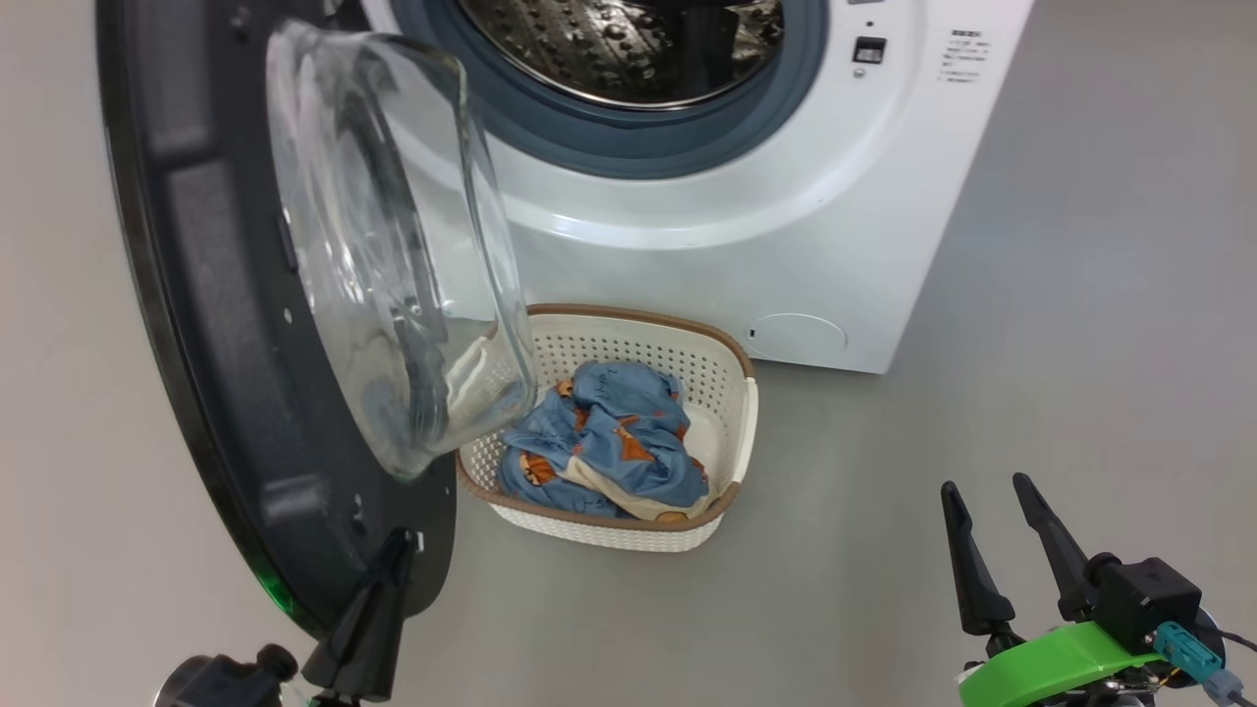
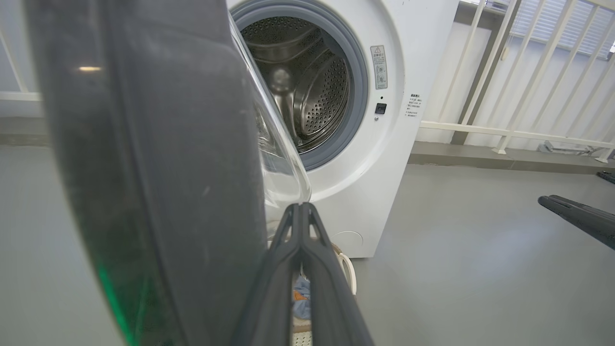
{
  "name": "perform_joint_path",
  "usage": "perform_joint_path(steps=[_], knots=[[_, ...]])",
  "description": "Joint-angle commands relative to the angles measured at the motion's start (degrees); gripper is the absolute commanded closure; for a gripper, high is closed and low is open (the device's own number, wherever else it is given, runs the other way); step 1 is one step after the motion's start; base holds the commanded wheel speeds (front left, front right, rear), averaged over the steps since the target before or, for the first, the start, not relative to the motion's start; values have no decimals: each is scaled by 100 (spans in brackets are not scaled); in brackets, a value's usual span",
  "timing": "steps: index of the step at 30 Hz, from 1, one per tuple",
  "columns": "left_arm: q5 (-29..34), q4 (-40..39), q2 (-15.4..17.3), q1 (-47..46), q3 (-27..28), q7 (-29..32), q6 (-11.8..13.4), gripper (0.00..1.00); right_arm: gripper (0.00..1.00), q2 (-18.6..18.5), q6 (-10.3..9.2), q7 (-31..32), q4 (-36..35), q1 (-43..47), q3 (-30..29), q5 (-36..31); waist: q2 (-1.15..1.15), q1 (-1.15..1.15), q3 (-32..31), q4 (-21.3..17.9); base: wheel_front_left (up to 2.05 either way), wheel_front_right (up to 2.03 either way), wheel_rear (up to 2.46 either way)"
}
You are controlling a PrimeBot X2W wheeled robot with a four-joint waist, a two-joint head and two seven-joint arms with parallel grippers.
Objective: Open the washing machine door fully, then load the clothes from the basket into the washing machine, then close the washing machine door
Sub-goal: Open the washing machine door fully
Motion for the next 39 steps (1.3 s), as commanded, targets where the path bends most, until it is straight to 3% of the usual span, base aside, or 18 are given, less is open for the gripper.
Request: perform_joint_path(steps=[1,19,39], knots=[[52,-40,54,-63,335,-29,39,100,0,-15,35,-28,-99,-202,148,-9,0,0,-38,184,0,0,0],[91,305,-110,-57,892,-29,49,100,0,-15,35,-28,-27,-208,173,87,0,0,-137,535,0,0,0],[-246,1559,127,-1072,2760,-29,215,100,0,-15,35,-28,-11,-351,160,36,0,0,218,269,0,0,0]])
